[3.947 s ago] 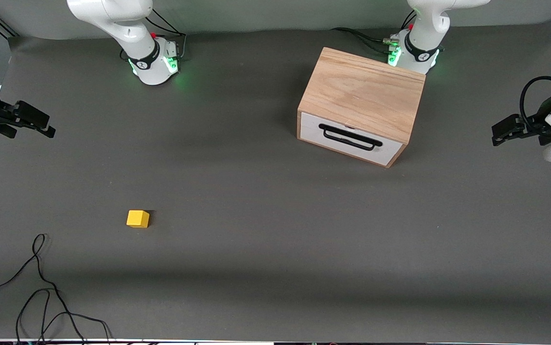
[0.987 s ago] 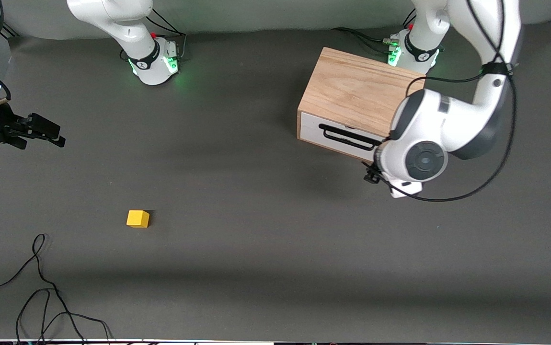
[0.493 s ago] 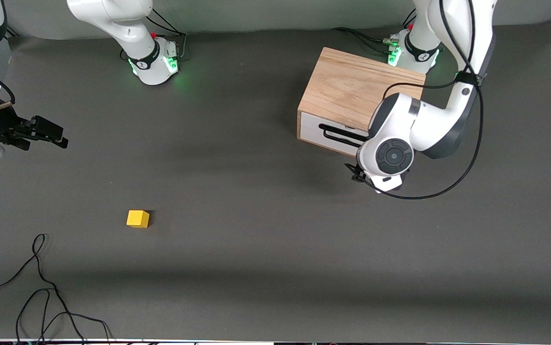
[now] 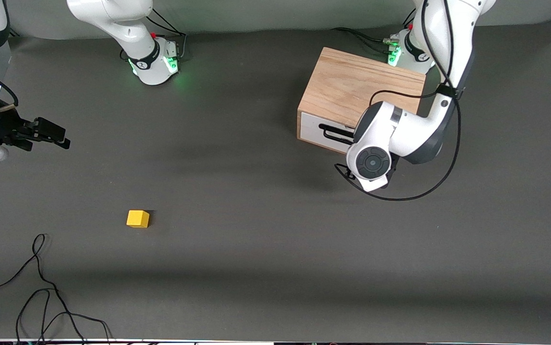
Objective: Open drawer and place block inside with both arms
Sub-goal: 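Pull the drawer open by its handle with the left gripper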
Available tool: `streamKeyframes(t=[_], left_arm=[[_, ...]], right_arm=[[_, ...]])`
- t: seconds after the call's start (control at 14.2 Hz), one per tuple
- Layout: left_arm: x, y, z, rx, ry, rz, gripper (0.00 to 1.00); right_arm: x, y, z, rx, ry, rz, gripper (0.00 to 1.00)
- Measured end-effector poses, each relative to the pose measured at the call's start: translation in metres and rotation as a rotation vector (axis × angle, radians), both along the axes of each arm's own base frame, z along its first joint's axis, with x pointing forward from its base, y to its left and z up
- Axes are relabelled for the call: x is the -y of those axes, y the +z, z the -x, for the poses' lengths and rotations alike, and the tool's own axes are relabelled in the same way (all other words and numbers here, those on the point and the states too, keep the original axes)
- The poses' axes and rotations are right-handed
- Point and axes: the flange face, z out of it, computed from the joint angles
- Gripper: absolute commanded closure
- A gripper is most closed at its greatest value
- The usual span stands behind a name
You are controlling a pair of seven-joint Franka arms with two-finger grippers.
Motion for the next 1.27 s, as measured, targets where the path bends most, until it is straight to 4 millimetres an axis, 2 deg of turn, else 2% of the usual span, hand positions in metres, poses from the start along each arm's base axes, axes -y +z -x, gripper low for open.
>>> streamKeyframes(t=[0.07, 0.14, 0.21, 0.56, 0.92, 1.27], left_arm=[[0.001, -0.003, 0.000, -0.001, -0.002, -0.001, 0.36], [0.001, -0.006, 0.000, -0.002, -0.003, -0.002, 0.93], [0.002, -0.008, 0.001, -0.005, -0.005, -0.004, 1.00], [0.004, 0.000, 0.000, 0.024, -0.021, -0.020, 1.00], [0.010, 0.023, -0.026, 0.165, -0.010, 0.041, 1.00], [0.008, 0.029, -0.030, 0.159, -0.013, 0.056, 1.00]], right_arm=[[0.000, -0.002, -0.001, -0.001, 0.000, 0.000, 0.00], [0.000, -0.004, -0.003, -0.001, 0.000, 0.000, 0.00], [0.000, -0.007, -0.006, 0.004, -0.001, 0.001, 0.00], [0.000, -0.020, -0.016, 0.006, -0.002, 0.002, 0.00], [0.000, -0.024, -0.019, 0.005, -0.002, 0.003, 0.00], [-0.001, -0.027, -0.020, 0.000, -0.002, 0.003, 0.00]])
